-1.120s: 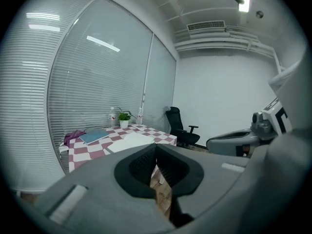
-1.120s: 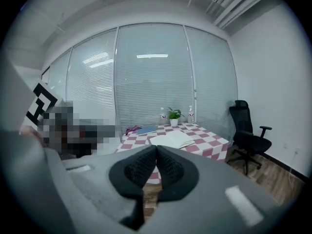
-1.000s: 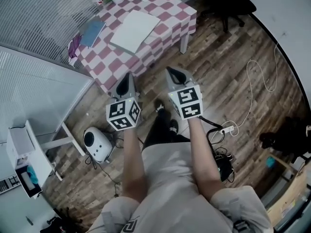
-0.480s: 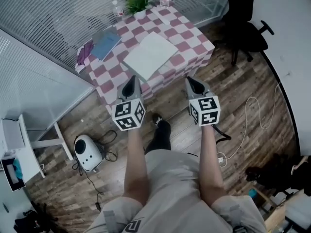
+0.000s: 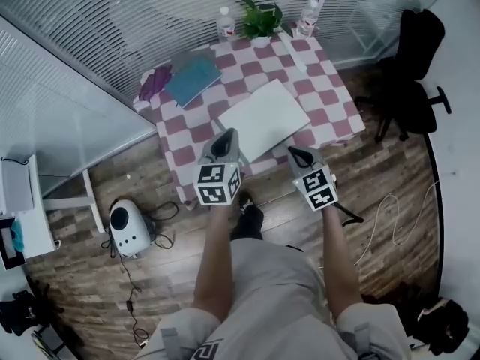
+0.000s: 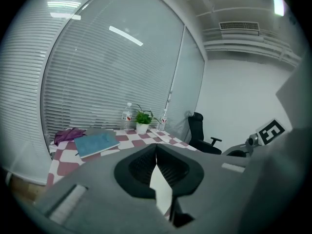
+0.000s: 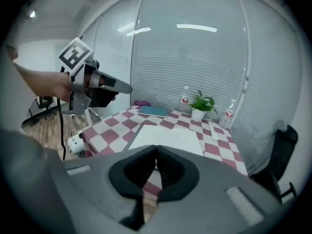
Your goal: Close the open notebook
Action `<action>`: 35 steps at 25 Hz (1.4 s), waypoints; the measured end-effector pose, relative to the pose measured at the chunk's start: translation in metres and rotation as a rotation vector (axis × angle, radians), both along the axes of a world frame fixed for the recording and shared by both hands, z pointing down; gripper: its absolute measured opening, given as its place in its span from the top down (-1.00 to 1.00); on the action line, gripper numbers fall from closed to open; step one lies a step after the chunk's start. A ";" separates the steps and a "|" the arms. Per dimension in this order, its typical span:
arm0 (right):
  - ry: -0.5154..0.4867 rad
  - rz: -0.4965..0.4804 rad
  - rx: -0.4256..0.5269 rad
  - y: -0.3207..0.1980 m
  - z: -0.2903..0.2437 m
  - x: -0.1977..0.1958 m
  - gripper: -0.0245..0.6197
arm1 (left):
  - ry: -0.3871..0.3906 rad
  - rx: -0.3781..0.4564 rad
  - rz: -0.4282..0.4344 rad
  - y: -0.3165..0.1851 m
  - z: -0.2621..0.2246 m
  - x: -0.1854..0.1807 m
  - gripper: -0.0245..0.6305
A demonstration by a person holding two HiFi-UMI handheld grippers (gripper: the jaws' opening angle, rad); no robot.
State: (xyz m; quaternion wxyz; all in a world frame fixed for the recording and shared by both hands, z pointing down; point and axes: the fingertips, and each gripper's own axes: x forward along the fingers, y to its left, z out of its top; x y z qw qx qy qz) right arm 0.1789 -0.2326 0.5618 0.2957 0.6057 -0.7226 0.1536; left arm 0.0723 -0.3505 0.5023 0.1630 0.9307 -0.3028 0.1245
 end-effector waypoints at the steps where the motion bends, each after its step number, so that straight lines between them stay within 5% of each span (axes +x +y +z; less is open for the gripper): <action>1: 0.018 -0.043 -0.020 -0.012 0.007 -0.001 0.92 | -0.007 -0.019 0.007 -0.007 0.008 0.005 0.90; 10: 0.127 -0.383 -0.152 -0.062 0.049 -0.008 0.92 | -0.057 -0.132 -0.020 -0.043 0.058 0.025 0.90; 27: 0.269 -0.811 -0.086 -0.065 0.098 0.000 0.91 | -0.182 -0.247 -0.295 0.001 0.111 0.023 0.90; 35: 0.312 -0.987 -0.042 -0.046 0.116 -0.011 0.69 | -0.177 -0.279 -0.467 0.040 0.130 0.021 0.90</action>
